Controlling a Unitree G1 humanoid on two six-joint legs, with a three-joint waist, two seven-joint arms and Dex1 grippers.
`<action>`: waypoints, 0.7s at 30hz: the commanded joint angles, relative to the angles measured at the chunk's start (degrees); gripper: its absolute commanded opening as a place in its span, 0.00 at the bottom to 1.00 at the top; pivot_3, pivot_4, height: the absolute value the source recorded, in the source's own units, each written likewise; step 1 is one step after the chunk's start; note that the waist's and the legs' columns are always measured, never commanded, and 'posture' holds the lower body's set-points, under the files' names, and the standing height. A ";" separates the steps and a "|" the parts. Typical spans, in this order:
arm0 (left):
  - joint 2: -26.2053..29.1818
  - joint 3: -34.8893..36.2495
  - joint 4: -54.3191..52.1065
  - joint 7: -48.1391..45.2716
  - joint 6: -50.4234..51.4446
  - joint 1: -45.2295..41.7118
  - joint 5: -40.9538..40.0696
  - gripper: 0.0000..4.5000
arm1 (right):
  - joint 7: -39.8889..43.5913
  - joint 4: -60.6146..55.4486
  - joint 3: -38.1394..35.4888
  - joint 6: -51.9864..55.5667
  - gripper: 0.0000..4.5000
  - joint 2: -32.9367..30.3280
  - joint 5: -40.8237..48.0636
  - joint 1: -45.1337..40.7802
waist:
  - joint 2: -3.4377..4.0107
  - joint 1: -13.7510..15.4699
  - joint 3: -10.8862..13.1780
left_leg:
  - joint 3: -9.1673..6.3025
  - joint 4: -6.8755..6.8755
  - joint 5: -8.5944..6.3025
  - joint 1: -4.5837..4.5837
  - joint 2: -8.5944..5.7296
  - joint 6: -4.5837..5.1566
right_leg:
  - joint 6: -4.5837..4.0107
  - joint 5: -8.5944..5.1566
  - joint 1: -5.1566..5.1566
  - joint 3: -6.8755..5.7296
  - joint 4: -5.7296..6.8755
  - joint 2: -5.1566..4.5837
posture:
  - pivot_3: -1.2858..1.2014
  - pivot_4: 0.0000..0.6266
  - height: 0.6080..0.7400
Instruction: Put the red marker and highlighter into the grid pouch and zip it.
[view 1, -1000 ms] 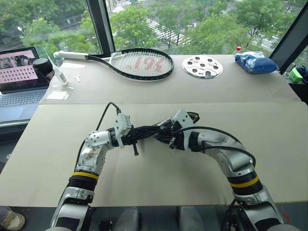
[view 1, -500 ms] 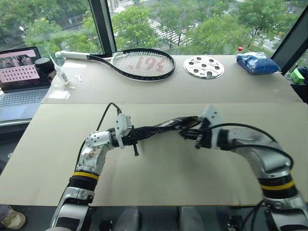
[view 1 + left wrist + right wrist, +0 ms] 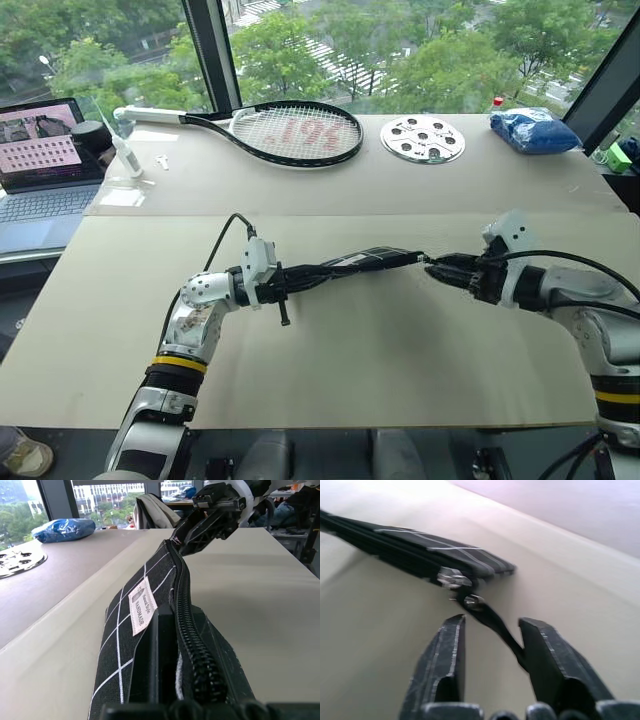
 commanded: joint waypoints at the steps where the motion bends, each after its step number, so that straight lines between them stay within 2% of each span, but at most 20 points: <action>1: -0.26 -0.40 -0.01 -1.93 -2.10 -2.04 -0.09 0.00 | 3.11 -3.10 -5.78 6.10 0.72 -3.40 7.12 1.96 | 0.00 0.23 0.00 | 0.00 0.01 0.00 0.00 0.00 0.00 | 0.00 0.00 0.01 -0.01 0.00 0.00 | 0.52 0.24 1.00; 8: -1.36 -2.07 5.30 -6.89 -7.82 -6.07 1.18 0.00 | 9.68 -4.10 -20.64 1.16 0.72 -11.85 7.37 14.20 | 0.00 0.90 0.01 | 0.02 0.01 -0.02 -0.01 0.00 0.04 | 0.01 -0.01 0.04 -0.03 -0.03 -0.01 | 0.52 0.24 1.00; 12: -2.80 -2.88 10.73 -9.53 -15.03 -8.03 2.85 0.00 | 10.25 -7.28 -26.59 1.49 0.72 -11.36 9.62 19.07 | 0.00 0.59 0.01 | 0.09 0.01 -0.02 0.03 0.00 0.04 | 0.01 0.00 0.08 0.01 -0.02 -0.02 | 0.52 0.24 1.00; 15: -4.01 -3.61 15.73 -11.54 -21.04 -9.55 4.16 0.00 | 8.41 -9.67 -26.77 1.96 0.72 -10.03 10.64 20.36 | -0.01 0.43 0.01 | 0.09 0.01 -0.02 0.05 0.01 0.04 | 0.01 -0.01 0.08 0.02 -0.03 -0.01 | 0.52 0.24 1.00; 17: -4.41 -4.25 18.49 -12.87 -23.58 -10.28 4.95 0.17 | 6.84 -10.65 -26.05 2.16 0.73 -8.99 11.01 20.21 | -0.02 0.43 0.02 | 0.09 0.01 -0.02 0.06 0.01 0.04 | 0.01 -0.01 0.11 0.02 -0.03 -0.01 | 0.52 0.24 1.00; 19: -4.87 -4.72 20.46 -14.69 -23.77 -10.55 4.69 0.26 | 5.16 -11.99 -24.53 2.30 0.73 -8.02 11.07 20.19 | -0.02 0.45 0.02 | 0.10 0.02 -0.02 0.04 0.00 0.04 | 0.02 -0.01 0.10 0.02 -0.02 -0.03 | 0.52 0.24 1.00; 21: -4.44 -5.25 21.01 -16.22 -23.53 -10.37 4.76 0.42 | 4.01 -12.52 -23.73 2.49 0.73 -7.63 11.34 20.17 | -0.02 0.48 0.02 | 0.09 0.02 -0.02 0.03 0.00 0.04 | 0.02 -0.01 0.10 0.02 0.00 -0.03 | 0.52 0.24 1.00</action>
